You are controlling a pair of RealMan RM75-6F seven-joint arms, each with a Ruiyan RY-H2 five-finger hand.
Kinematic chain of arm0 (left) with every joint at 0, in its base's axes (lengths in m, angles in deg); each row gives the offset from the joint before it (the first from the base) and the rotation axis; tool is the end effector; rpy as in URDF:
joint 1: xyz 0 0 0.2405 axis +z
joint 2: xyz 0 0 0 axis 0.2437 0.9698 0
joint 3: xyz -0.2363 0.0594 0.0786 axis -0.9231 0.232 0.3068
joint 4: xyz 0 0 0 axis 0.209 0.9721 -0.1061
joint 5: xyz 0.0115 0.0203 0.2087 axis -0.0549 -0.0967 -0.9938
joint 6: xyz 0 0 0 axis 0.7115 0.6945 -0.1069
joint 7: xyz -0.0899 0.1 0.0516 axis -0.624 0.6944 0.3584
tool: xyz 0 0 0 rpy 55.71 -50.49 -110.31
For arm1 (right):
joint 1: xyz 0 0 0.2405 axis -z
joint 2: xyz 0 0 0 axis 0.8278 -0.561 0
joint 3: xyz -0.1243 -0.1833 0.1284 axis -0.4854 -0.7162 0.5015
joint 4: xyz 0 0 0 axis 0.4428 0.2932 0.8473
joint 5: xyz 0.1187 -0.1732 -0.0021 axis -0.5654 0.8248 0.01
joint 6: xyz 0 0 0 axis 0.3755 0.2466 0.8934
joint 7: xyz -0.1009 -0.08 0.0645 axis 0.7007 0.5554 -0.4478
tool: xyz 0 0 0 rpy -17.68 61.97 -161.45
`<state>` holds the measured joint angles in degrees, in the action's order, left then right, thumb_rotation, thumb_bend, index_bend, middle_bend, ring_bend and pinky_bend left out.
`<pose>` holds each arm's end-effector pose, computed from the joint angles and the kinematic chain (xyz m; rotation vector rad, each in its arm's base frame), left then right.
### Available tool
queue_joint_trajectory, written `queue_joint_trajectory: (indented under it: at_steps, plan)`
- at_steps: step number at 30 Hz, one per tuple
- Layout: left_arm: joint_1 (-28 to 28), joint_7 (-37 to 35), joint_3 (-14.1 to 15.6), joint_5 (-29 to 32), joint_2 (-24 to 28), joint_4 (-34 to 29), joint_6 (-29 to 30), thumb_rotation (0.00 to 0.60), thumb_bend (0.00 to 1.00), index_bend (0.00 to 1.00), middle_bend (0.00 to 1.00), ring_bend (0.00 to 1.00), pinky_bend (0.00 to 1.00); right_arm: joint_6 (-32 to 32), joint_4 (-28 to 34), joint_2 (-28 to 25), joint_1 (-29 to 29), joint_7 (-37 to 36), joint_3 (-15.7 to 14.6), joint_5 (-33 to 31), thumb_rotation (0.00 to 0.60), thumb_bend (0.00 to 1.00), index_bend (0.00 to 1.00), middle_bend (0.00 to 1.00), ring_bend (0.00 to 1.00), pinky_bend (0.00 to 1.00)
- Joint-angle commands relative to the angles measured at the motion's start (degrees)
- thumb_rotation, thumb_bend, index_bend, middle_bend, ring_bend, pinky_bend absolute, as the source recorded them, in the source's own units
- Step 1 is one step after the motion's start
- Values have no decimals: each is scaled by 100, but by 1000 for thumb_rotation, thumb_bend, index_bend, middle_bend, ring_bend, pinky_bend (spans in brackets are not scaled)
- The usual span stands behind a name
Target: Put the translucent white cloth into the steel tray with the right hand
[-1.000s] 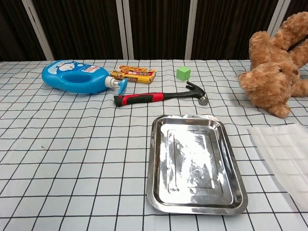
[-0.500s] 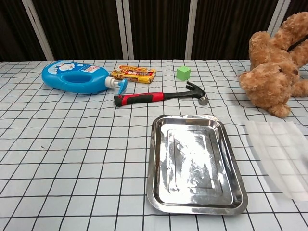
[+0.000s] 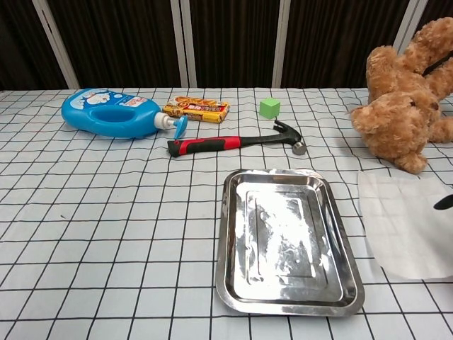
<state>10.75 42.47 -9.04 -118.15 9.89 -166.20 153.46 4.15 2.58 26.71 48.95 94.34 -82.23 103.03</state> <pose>-0.3200 0.1721 0.1736 -1.3598 -0.8646 -0.8429 -0.2949 -0.1626 0.0242 1.7282 -0.7783 0.8762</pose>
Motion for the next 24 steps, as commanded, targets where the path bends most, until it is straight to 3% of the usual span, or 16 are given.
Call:
queue_joint_trajectory:
  at_steps: [1,8,14,24]
  plan:
    - [-1,1,1,-8,0,2,3,600,0,0,0,0,0,-161,203,-131,-64,-66,47,156,600,571,665,216,59,0]
    - [0,8,-3,-4,-3,0,11,600,0,0,0,0,0,-322,934,-407,-337,66,287,440,600,578,676,225,59,0]
    - [-3,0,-9,4,2,1,6,600,0,0,0,0,0,4,2213,-616,-684,571,620,405,600,578,676,225,59,0]
    - [-20,-36,-12,17,9,30,-31,600,0,0,0,0,0,580,3372,-254,-1059,1310,870,134,600,579,676,225,58,0]
